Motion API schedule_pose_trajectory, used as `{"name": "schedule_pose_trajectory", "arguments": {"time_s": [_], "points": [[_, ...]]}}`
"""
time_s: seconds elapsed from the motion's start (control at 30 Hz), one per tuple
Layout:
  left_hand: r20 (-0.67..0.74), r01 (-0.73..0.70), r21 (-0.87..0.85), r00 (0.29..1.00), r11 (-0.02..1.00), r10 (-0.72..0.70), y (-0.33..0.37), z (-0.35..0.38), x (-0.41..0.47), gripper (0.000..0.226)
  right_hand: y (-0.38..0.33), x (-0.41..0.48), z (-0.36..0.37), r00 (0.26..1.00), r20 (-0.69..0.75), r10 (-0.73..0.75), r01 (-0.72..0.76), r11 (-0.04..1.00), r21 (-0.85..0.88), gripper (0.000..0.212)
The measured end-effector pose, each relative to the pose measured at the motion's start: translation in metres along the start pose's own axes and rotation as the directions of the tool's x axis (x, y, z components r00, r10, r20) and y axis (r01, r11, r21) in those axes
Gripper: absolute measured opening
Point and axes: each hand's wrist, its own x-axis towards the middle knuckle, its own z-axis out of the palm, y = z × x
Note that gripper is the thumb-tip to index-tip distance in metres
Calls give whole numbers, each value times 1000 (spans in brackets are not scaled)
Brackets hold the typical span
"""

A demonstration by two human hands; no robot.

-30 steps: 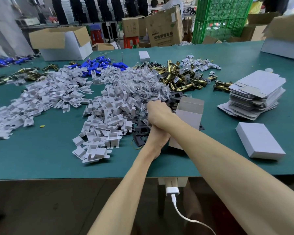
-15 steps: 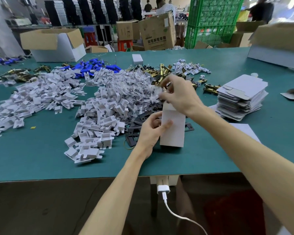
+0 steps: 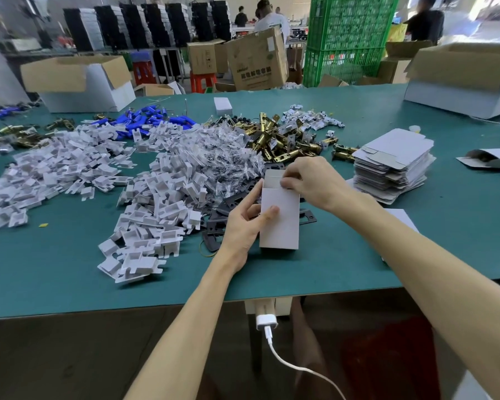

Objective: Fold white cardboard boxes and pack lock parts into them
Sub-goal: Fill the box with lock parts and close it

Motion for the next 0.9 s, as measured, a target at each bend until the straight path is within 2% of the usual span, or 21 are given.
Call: {"name": "schedule_pose_trajectory", "arguments": {"time_s": [0.13, 0.27, 0.37, 0.5, 0.57, 0.73, 0.83, 0.9], "points": [[10, 3, 3, 1000, 1000, -3, 0, 0, 0, 71, 0, -1, -2, 995, 96, -18, 30, 991, -128, 41], [25, -5, 5, 1000, 1000, 4, 0, -1, -1, 67, 0, -3, 4, 987, 159, -15, 39, 988, -149, 17], [19, -3, -2, 1000, 1000, 3, 1, 0, -2, 66, 1, -4, 3, 994, 106, 7, 2, 996, -84, 10], [12, -1, -14, 1000, 1000, 1, 3, 1, -2, 67, 3, -3, -4, 996, 8, 86, -86, 988, 126, 14], [15, -3, -13, 1000, 1000, 3, 2, 1, -2, 63, 3, -2, -5, 997, 21, 80, -82, 990, 112, 17], [16, -4, -1, 1000, 1000, 4, 2, 0, -2, 62, -3, -3, -4, 988, 153, 27, -13, 996, -93, 34], [13, -5, -2, 1000, 1000, 5, 3, 0, -2, 62, -6, -4, 0, 975, 217, 45, -23, 994, -104, 56], [16, -4, -10, 1000, 1000, 4, 4, 0, -3, 62, -8, -5, 2, 973, 227, 47, -24, 995, -101, 52]]}}
